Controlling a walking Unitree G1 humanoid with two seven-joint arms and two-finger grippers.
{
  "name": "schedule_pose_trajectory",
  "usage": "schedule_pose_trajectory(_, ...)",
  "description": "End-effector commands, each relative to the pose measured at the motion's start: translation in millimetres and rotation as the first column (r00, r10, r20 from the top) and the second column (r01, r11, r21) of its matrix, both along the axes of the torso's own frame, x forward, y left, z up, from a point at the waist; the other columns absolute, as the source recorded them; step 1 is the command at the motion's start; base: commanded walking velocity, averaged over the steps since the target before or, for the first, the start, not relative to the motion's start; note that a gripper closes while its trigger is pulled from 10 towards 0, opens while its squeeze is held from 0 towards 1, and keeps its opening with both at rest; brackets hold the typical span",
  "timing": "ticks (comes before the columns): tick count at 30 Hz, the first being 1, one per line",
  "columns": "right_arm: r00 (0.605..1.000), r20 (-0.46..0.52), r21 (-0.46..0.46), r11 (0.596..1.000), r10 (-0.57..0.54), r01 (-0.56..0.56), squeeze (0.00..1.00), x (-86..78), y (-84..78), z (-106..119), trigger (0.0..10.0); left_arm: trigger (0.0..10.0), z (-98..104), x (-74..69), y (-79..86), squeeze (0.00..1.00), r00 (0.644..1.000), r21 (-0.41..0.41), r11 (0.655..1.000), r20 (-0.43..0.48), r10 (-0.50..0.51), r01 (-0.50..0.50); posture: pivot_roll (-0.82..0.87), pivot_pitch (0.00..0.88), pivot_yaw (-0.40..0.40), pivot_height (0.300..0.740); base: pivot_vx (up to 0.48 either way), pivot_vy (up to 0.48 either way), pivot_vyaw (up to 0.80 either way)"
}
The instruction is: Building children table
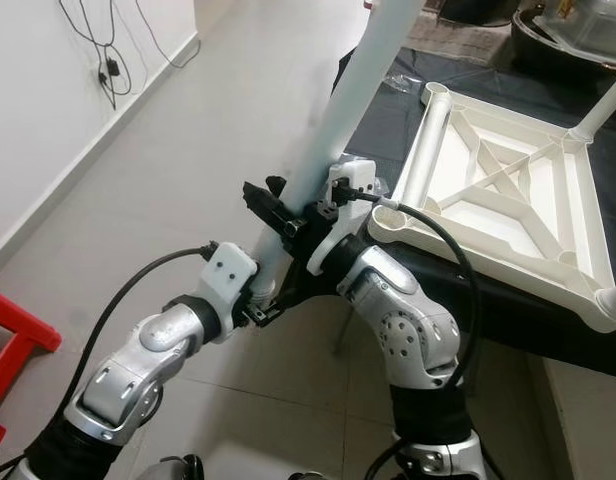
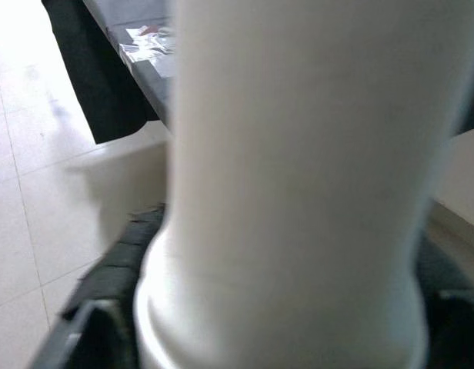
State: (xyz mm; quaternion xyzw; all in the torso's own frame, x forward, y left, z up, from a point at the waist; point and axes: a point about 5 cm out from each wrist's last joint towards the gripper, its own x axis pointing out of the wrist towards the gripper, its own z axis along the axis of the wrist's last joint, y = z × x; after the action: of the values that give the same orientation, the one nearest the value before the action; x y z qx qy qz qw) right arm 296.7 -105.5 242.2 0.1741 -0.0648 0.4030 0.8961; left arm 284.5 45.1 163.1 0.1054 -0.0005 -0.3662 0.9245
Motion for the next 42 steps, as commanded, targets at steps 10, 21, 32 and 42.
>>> schedule_pose_trajectory(10,1.000,0.012,-0.058,0.998,0.025,-0.025,1.00,-7.1,-2.1,-8.6,10.0,10.0,-4.6,-6.3,-4.5,0.00,0.997,-0.028,0.997,-0.012,-0.077,0.076,0.08,0.089,-0.102,0.740,0.000,0.000,0.00)
schedule_pose_trajectory(21,0.986,-0.016,-0.052,0.985,0.165,-0.166,0.00,-12.7,-16.3,-6.8,10.0,10.0,-14.8,-40.5,13.5,0.00,0.896,-0.203,0.914,-0.211,-0.390,0.350,0.09,0.081,-0.101,0.740,0.000,0.000,0.00)
schedule_pose_trajectory(32,0.921,-0.048,-0.025,0.921,0.386,-0.388,0.00,-32.3,-17.7,-7.6,10.0,10.0,-21.3,-55.2,31.6,0.00,0.823,-0.218,0.870,-0.288,-0.490,0.442,0.09,0.089,-0.099,0.740,0.000,0.000,0.00)
schedule_pose_trajectory(42,0.896,-0.060,-0.035,0.896,0.440,-0.442,0.00,-40.4,-13.7,-10.0,10.0,10.0,-19.0,-52.6,31.8,0.00,0.821,-0.224,0.868,-0.288,-0.493,0.443,0.09,0.086,-0.098,0.740,0.000,0.000,0.00)
